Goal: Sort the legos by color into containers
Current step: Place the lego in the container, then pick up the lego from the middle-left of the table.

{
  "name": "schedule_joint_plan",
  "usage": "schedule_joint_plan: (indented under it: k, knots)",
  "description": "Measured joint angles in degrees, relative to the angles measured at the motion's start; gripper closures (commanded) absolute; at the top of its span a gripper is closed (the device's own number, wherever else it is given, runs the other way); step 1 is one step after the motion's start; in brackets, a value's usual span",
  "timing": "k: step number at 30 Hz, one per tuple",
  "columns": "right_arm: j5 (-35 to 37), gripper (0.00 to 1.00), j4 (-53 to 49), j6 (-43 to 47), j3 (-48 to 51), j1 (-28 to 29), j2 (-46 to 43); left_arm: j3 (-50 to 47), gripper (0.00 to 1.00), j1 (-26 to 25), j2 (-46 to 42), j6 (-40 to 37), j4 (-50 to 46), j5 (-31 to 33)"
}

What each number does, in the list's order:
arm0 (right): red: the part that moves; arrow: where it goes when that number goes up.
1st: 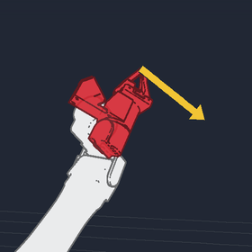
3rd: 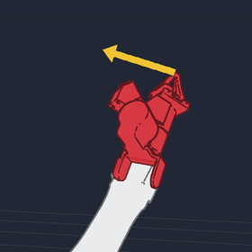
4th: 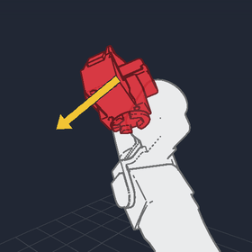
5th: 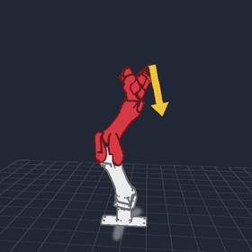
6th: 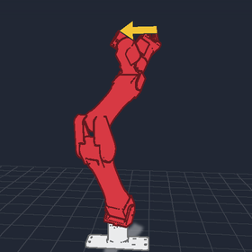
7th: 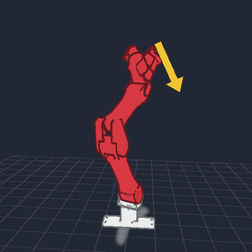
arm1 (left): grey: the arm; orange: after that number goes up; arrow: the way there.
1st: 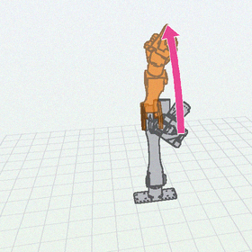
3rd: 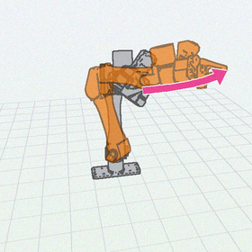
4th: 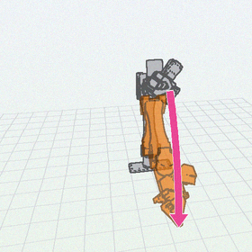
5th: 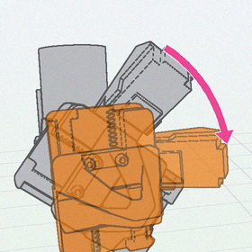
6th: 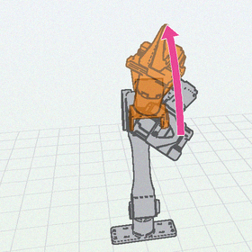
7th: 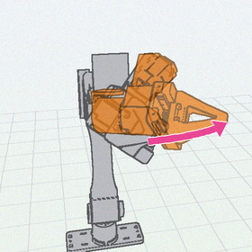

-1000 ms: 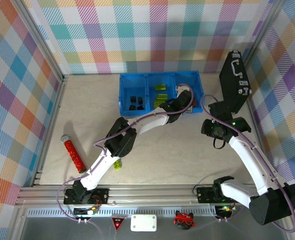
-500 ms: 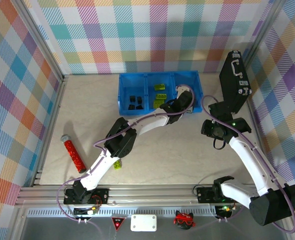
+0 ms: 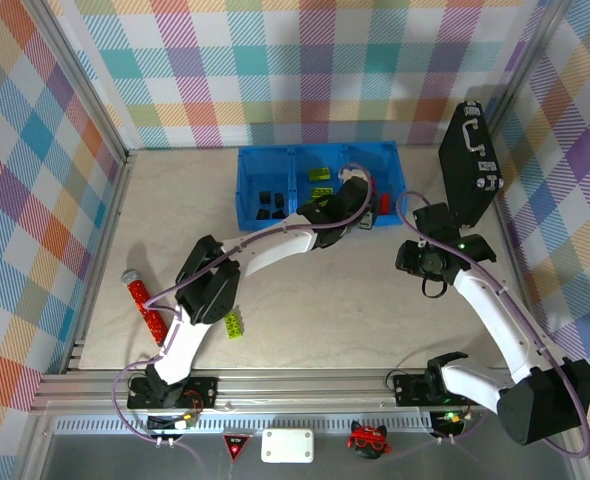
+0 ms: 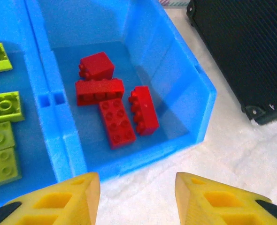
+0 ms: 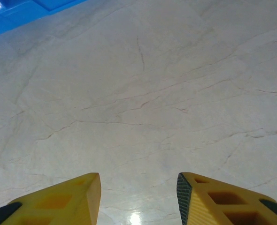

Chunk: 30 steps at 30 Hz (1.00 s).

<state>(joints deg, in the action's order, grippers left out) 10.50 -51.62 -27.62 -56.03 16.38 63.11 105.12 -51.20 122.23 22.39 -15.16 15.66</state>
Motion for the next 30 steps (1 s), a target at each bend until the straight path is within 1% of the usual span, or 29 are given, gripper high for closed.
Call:
schedule_joint_plan:
  k: [5,13,24,30]
  knots:
    - [-3.52,0.51,1.22,1.14,0.0,0.02,2.14,-5.35,0.55,0.22,-4.57,-0.13,-5.62,-1.97]
    - [-6.32,0.52,2.21,1.6,0.0,0.0,3.74,-18.01,0.54,0.57,-13.07,1.11,-14.95,-3.28]
    - [-8.76,0.52,2.78,2.54,0.0,0.0,6.67,-36.39,0.51,3.91,-31.89,9.75,-22.51,-2.67]
    - [-9.77,0.52,3.15,2.84,0.0,0.02,6.99,-44.19,0.49,7.78,-41.66,13.66,-26.14,-2.64]
